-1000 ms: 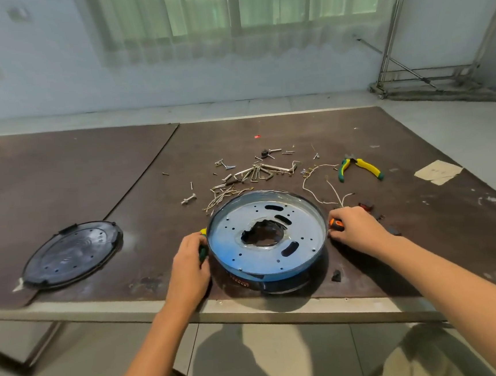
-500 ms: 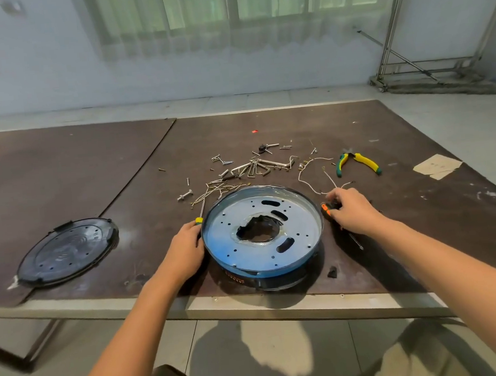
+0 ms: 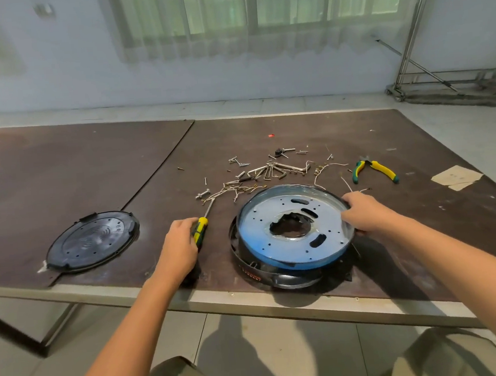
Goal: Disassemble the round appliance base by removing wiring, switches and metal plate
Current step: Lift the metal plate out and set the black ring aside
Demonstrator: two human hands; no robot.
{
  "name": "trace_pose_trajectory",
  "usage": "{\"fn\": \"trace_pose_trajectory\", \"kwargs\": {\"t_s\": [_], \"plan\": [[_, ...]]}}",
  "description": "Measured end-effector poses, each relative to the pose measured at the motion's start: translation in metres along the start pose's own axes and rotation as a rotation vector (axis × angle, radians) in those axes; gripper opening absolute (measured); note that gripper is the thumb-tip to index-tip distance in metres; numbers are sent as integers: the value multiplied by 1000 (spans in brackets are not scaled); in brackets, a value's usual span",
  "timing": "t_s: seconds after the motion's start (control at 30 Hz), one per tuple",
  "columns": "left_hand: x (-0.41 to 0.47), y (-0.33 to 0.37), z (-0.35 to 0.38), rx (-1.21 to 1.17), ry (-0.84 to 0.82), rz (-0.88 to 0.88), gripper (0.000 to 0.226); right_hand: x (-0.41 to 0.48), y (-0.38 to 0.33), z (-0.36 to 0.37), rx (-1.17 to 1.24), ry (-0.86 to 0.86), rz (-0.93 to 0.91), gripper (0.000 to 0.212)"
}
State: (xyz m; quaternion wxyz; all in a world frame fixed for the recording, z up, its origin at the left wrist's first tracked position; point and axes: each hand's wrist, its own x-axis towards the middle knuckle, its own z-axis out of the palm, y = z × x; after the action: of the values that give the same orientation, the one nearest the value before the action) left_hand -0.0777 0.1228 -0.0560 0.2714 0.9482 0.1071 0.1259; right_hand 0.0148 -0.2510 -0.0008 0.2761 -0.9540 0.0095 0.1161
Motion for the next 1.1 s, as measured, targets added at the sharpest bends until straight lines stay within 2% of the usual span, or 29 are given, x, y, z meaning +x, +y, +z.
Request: {"fn": "trace_pose_trajectory", "kwargs": {"t_s": [0.17,0.27,0.33,0.4,0.43,0.5,0.63,0.7,0.8,0.83,0.9,0.93,0.97,1.1], "plan": [[-10,4,2,9,-51,110,32,-2,3,-19,13,44,-27,17],[-18,21,-1,-200,35,150,31,-8,-14,-19,80,74,-88,14],[-22,36,-8,-550,9,14,28,-14,-32,-12,149,66,-123,15],[-20,46,-17,-850,-112,-135,35,-17,-51,0,240,26,-137,16],[-19,47,-22,-946,-157,-206,37,-18,-60,7,275,-3,-152,15],[-16,43,-31,-1071,-131,-336,30,-22,-74,21,314,-53,-200,13],[-22,21,-38,-1427,-67,-630,21,-29,-80,41,481,-149,-210,45],[-27,13,-36,-1544,-69,-722,18,-33,-72,45,364,-109,-286,40],[-26,4,-35,-1544,25,-772,22,-44,-50,49,159,-228,-502,26],[-25,2,-35,-1554,51,-782,27,-50,-43,48,37,-297,-588,29],[-23,2,-36,-1575,86,-795,35,-60,-32,49,-206,-403,-702,58],[-23,4,-34,-1574,101,-796,37,-63,-28,51,-312,-405,-750,68],[-23,7,-33,-1565,107,-792,35,-65,-25,53,-389,-378,-796,70],[-26,27,-25,-1544,102,-751,20,-64,-16,55,-408,-278,-871,32]]}}
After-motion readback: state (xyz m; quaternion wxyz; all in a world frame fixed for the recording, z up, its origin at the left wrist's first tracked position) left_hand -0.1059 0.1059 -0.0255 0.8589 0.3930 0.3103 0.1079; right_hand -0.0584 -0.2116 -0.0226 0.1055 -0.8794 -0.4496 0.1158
